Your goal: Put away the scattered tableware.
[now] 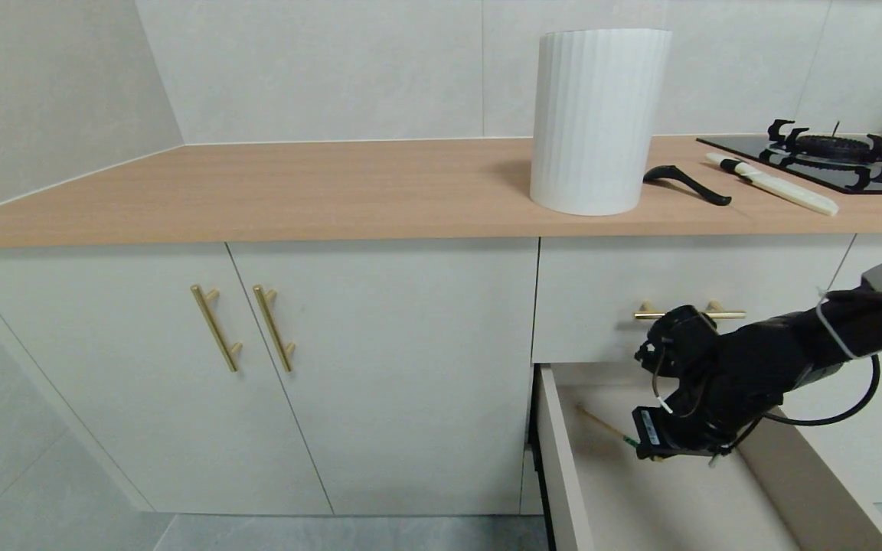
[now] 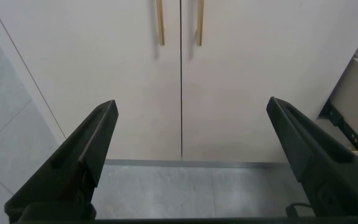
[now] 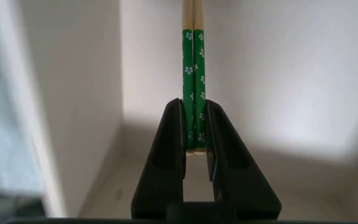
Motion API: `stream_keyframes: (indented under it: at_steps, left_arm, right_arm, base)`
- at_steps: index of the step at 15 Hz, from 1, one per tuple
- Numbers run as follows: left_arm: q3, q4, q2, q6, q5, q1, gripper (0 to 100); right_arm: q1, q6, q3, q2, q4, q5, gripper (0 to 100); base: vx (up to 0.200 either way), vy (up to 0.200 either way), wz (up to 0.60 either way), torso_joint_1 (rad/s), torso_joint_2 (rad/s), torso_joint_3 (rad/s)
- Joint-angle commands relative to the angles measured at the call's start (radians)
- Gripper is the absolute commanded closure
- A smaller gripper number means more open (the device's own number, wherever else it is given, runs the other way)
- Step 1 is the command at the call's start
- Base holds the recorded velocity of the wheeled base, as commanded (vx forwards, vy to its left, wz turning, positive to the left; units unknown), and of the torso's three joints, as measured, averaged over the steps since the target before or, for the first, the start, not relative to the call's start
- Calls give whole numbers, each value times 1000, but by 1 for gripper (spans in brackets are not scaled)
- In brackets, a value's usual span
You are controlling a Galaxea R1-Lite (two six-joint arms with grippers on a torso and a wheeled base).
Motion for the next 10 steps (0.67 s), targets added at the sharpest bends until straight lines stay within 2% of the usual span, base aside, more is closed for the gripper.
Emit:
stream_keyframes:
  at_steps: [1, 5, 10]
  left_arm:
    - [0, 0, 0, 0, 0, 0, 0]
    - [0, 0, 0, 0, 0, 0, 0]
    - [0, 0, 0, 0, 0, 0, 0]
  right_arm:
    - [8, 26, 6, 85, -30, -5, 100]
    - [38, 35, 12, 160, -112, -89, 100]
    - [36, 35, 20, 164, -136, -104, 100]
  base:
    - [0, 0, 0, 0, 0, 0]
    - [0, 0, 0, 0, 0, 0]
    - [0, 0, 0, 0, 0, 0]
